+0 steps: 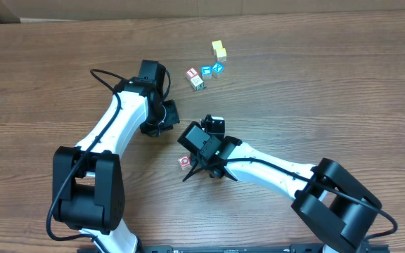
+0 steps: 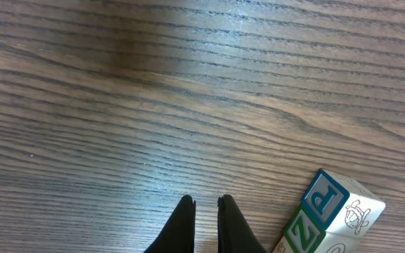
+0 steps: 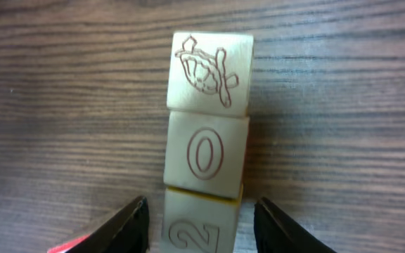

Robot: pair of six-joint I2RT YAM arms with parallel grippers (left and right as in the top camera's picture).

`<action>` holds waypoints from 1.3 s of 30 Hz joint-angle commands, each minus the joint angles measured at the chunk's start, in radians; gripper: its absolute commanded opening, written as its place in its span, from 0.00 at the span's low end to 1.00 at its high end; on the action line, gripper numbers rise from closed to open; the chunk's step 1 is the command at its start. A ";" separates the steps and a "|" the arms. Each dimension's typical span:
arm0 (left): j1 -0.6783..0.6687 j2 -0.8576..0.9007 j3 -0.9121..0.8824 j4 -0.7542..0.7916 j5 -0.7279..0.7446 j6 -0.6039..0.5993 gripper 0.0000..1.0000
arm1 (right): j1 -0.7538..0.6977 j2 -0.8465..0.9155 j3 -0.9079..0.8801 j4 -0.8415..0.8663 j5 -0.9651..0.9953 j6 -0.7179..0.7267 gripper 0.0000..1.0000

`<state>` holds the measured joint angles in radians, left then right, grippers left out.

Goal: Flip 4 blocks

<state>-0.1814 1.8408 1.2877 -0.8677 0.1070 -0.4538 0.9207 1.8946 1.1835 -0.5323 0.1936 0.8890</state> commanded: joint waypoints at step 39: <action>0.031 -0.013 0.002 0.008 -0.148 -0.063 0.18 | 0.095 -0.017 0.051 0.119 -0.059 -0.505 0.58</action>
<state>-0.1532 1.8408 1.2877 -0.8577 -0.0269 -0.4995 1.0092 1.8683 1.2160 -0.4229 0.1116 0.4343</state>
